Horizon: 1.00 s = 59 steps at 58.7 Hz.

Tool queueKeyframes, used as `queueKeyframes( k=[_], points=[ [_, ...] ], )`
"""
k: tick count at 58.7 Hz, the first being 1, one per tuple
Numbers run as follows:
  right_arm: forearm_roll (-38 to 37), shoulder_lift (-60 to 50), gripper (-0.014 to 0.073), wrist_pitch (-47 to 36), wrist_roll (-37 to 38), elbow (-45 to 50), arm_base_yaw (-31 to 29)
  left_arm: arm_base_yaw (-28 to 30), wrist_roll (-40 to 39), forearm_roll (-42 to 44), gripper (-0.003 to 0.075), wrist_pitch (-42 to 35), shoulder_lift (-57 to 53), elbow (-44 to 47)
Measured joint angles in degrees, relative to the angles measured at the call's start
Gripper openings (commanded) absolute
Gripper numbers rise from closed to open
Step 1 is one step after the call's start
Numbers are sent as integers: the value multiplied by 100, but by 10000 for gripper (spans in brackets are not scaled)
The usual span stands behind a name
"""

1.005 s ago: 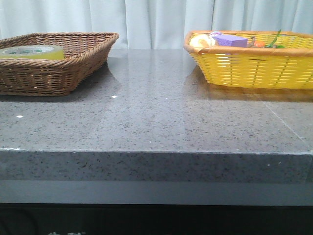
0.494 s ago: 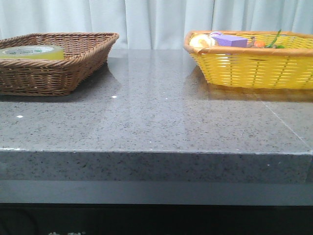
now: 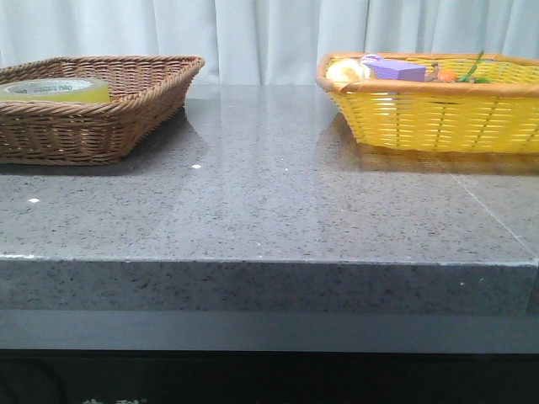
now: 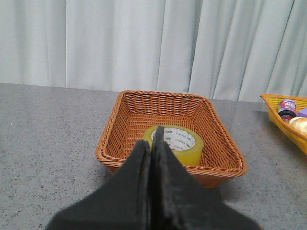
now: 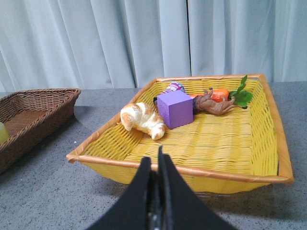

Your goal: Transfer tape with both arms

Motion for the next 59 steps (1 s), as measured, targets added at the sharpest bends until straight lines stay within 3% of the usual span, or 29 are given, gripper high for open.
queueKeyframes(
  k=[16,27,37,49,59],
  points=[
    [0,0,-90,0,0,0,0,0,56,-67,-20,-20,-238,322],
    [0,0,-90,0,0,0,0,0,1023,-743,-20,-46,-341,608],
    [0,0,-90,0,0,0,0,0,1134,-847,-20,-48,-446,1020],
    [0,0,-90,0,0,9,0,401,1134,-866,-20,-229,-519,1679],
    [0,0,-90,0,0,9,0,651,1134,-866,-20,-819,-519,2318]
  ],
)
